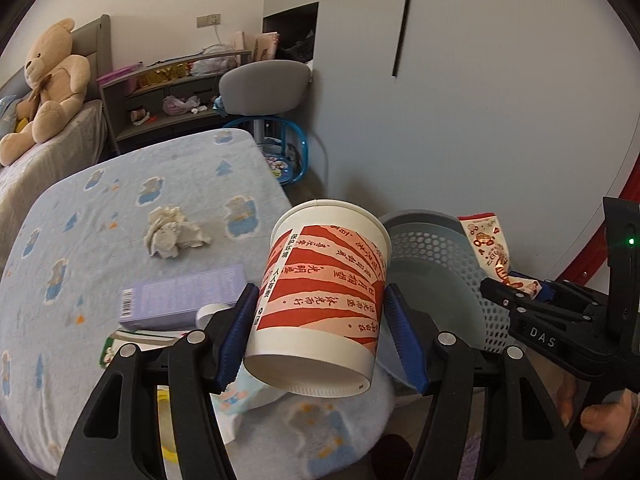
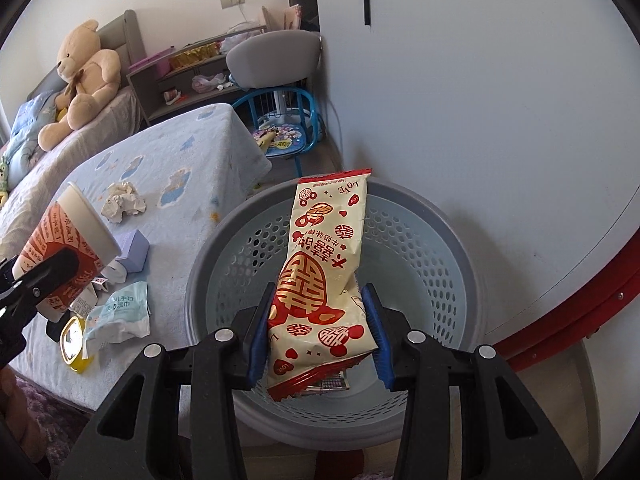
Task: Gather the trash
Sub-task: 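Carry cup and wrapper to the grey basket and open both grippers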
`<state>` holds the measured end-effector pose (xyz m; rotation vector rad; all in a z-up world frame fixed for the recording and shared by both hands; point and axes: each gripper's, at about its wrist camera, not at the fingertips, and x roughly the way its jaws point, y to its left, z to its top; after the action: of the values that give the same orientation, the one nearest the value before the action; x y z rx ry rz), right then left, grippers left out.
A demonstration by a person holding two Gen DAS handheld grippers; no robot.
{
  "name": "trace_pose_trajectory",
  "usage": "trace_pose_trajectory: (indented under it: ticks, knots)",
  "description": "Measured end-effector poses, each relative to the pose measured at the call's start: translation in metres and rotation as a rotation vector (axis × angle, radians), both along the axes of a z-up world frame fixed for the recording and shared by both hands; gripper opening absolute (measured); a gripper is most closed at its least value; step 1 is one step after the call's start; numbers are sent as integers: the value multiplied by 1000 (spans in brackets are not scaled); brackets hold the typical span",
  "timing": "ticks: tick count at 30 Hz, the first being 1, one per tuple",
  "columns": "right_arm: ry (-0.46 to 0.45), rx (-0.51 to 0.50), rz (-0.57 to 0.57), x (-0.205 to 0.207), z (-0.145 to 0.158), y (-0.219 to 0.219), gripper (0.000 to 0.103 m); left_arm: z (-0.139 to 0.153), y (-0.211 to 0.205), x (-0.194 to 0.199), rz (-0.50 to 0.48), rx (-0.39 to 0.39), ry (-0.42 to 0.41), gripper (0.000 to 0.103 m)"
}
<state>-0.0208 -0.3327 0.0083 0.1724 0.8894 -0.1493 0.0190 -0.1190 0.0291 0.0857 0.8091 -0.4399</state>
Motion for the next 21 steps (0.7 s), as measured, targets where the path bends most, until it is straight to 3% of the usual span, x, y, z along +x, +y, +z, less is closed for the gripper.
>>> trace_pose_trajectory:
  ticks: [10, 19, 21]
  knots:
    - [14, 82, -70, -2, -14, -37, 43, -27, -66, 15, -106, 23, 61, 61]
    - [24, 89, -80, 1, -19, -46, 44, -33, -83, 22, -113, 12, 72, 62]
    - [18, 83, -82, 1, -17, -46, 52, -32, -83, 23, -103, 18, 69, 67]
